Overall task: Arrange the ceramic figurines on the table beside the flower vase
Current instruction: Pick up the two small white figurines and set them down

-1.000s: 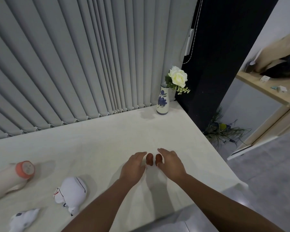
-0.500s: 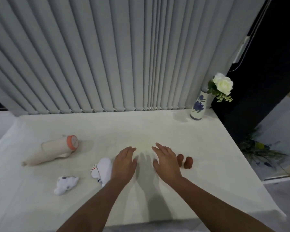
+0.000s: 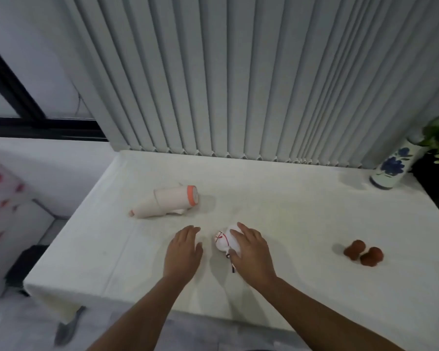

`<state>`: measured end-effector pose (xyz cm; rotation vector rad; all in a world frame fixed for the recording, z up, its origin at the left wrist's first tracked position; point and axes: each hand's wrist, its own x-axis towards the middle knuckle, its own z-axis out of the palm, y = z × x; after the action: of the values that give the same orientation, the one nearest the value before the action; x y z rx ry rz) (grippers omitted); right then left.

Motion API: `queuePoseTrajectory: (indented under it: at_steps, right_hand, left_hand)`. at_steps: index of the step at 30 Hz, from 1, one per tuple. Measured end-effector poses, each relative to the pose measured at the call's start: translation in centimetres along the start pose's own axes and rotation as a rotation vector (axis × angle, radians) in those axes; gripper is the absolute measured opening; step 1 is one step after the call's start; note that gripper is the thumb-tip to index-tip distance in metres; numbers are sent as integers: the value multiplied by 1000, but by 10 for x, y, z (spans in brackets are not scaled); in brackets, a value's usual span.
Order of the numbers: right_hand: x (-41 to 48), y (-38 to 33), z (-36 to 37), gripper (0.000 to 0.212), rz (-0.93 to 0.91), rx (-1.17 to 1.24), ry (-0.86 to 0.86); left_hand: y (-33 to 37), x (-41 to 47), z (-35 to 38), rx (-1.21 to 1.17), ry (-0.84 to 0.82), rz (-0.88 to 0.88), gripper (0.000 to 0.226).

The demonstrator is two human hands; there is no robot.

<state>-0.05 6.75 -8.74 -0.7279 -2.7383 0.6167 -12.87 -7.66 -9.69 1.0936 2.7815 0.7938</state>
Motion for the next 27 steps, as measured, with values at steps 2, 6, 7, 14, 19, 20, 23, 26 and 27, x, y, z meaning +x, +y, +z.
queuePoseTrajectory:
  at_steps: [2, 6, 7, 14, 19, 20, 23, 26, 27]
  right_hand:
    - [6, -21, 16, 49, 2, -45, -9]
    - [2, -48, 49, 54, 59, -129, -28]
    - [-1, -51, 57, 56, 74, -153, -34]
    - [15, -71, 86, 63, 70, -308, 19]
    - [13, -69, 97, 51, 67, -329, 9]
    - [11, -70, 99, 49, 71, -339, 8]
    - [11, -72, 101, 47, 68, -363, 12]
    - [15, -73, 103, 50, 79, -365, 4]
    - [15, -72, 103, 51, 92, -358, 1]
  left_hand:
    - [-26, -6, -15, 19, -3, -23, 39]
    - [-72, -27, -29, 80, -32, -24, 44]
    - [-82, -32, -29, 88, -49, -18, 47]
    - [-123, -31, -41, 23, -140, 16, 57]
    - [-139, -35, -39, -24, -224, 20, 65]
    - [-141, -35, -38, -37, -230, 20, 64]
    - [-147, -33, -38, -74, -237, 14, 61]
    - [-152, -30, -38, -92, -236, 14, 62]
    - [-153, -30, -36, -96, -230, 21, 62]
